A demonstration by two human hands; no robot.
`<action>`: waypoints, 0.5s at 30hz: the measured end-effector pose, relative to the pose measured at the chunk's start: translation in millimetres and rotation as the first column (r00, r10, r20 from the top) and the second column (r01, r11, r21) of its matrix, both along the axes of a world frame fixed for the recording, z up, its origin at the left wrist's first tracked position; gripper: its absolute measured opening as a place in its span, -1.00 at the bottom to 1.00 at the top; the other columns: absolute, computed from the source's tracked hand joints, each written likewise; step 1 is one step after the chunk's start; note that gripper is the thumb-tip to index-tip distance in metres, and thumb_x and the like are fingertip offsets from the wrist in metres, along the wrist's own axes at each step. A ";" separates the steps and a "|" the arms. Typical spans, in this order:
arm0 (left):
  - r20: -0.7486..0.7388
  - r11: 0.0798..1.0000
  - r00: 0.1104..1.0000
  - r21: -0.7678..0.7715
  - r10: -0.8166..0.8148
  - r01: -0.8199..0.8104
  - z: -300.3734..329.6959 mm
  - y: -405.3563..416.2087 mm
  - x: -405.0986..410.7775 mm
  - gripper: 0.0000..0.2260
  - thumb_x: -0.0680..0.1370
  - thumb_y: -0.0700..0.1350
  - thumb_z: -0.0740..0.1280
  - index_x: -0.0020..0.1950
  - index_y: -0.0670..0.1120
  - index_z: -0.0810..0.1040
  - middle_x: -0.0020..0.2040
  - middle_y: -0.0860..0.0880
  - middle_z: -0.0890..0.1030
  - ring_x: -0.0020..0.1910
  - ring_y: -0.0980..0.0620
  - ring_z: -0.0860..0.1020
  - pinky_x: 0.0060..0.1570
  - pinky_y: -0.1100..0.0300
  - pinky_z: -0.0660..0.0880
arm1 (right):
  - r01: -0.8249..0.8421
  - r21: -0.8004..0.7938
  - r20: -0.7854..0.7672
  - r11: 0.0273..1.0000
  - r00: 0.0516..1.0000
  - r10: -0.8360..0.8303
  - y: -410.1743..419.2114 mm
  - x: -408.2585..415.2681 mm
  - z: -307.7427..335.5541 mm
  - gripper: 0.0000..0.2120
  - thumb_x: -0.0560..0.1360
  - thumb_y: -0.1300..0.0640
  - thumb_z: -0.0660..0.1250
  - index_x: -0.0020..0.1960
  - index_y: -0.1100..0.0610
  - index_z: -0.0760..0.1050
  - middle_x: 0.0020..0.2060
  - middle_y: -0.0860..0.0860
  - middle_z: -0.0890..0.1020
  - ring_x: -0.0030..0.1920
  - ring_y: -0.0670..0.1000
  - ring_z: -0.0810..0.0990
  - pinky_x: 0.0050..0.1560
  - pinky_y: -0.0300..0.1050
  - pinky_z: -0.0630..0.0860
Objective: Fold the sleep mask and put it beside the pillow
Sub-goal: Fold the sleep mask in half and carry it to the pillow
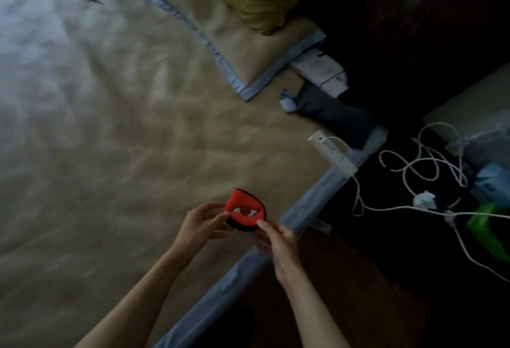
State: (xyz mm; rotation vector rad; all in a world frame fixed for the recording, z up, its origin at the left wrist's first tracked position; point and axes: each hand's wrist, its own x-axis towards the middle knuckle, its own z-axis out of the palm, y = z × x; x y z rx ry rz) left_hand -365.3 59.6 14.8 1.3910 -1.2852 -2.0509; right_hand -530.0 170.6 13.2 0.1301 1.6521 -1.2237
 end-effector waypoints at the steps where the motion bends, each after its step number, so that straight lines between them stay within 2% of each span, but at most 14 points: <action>1: -0.014 1.000 1.000 -0.022 0.003 -0.003 5.0 -3.4 -20.1 -0.72 0.56 -0.17 0.42 0.26 -0.16 0.57 -0.01 -0.12 0.76 -0.12 -0.06 0.74 -0.20 0.15 0.65 | -0.005 -0.021 0.009 1.000 1.000 0.005 -3.5 -19.2 4.8 -0.66 0.37 0.13 0.56 0.12 0.16 0.67 -0.08 0.11 0.78 -0.09 0.05 0.76 -0.16 -0.15 0.61; 4: -0.026 0.997 1.000 -0.079 -0.016 0.014 17.0 -18.8 -74.8 -0.73 0.56 -0.19 0.41 0.26 -0.17 0.57 0.04 -0.18 0.73 -0.05 -0.04 0.73 -0.11 0.13 0.67 | -0.002 -0.071 0.004 0.997 1.000 0.003 -17.3 -72.0 15.9 -0.70 0.41 0.18 0.53 0.13 0.12 0.64 -0.07 0.09 0.79 -0.10 0.00 0.77 -0.19 -0.19 0.63; 7: -0.061 0.996 0.998 -0.092 -0.017 0.011 24.5 -41.9 -123.2 -0.74 0.56 -0.20 0.41 0.24 -0.16 0.58 0.06 -0.16 0.72 -0.02 0.00 0.72 -0.12 0.20 0.65 | 0.005 -0.112 -0.024 0.994 1.000 -0.007 -36.8 -119.5 25.6 -0.72 0.41 0.17 0.53 0.11 0.11 0.64 -0.10 0.07 0.79 -0.11 -0.02 0.77 -0.18 -0.20 0.64; 12: -0.076 0.992 0.997 -0.128 -0.011 0.001 31.5 -93.8 -195.0 -0.76 0.55 -0.16 0.42 0.22 -0.09 0.61 0.00 -0.10 0.74 -0.06 0.04 0.72 -0.17 0.20 0.64 | -0.028 -0.175 -0.083 0.984 0.996 0.013 -84.3 -193.6 41.8 -0.80 0.45 0.16 0.49 0.08 0.12 0.67 -0.11 0.05 0.79 -0.07 0.01 0.77 -0.16 -0.21 0.65; 15: -0.066 0.989 0.998 -0.151 -0.009 -0.001 35.0 -133.7 -234.1 -0.75 0.54 -0.08 0.44 0.22 -0.02 0.62 -0.01 -0.07 0.75 -0.10 0.04 0.72 -0.19 0.14 0.65 | -0.049 -0.192 -0.122 0.980 0.992 0.025 -125.3 -235.3 50.5 -0.88 0.48 0.21 0.46 0.01 0.12 0.68 -0.20 0.04 0.79 -0.16 -0.01 0.77 -0.21 -0.21 0.64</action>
